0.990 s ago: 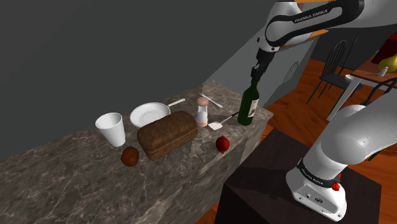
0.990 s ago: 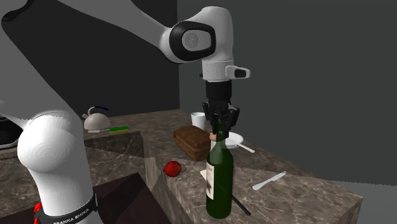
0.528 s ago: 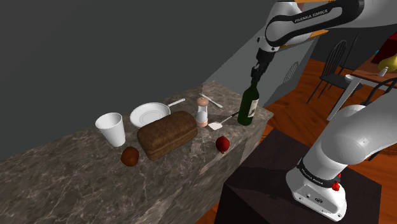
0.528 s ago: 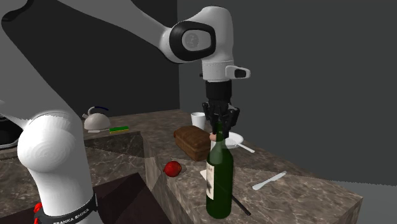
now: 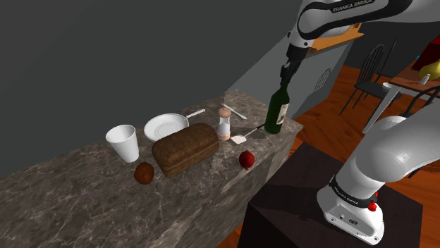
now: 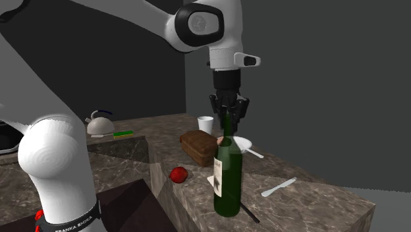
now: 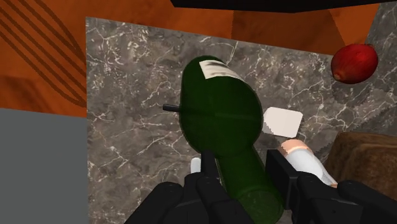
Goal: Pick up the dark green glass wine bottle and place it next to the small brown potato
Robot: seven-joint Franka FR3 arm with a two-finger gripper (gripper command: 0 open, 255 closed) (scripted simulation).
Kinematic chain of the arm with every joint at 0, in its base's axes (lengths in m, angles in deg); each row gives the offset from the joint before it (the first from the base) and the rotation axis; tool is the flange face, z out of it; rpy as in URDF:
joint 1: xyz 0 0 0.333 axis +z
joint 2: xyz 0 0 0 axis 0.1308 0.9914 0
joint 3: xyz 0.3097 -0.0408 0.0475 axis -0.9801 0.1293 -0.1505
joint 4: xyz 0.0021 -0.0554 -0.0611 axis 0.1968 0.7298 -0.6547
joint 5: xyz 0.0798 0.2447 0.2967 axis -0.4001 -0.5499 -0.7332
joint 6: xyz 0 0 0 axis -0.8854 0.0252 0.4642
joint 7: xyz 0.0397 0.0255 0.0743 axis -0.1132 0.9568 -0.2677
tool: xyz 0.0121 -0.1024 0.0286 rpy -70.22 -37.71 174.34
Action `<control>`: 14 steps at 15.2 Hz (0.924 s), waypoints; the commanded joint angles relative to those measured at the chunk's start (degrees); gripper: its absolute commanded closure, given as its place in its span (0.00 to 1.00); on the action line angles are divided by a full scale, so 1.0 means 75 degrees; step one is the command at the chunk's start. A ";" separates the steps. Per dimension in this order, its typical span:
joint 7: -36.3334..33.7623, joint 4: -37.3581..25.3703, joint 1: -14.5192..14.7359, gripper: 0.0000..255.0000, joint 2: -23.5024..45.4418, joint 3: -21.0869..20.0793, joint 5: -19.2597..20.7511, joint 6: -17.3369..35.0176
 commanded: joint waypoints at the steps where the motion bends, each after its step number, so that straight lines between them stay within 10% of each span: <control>1: -0.0021 -0.0171 0.0010 1.00 -0.0040 -0.0036 -0.0011 -0.0210; 14: -0.0039 -0.1452 0.0060 1.00 -0.0103 -0.0170 -0.0089 -0.1554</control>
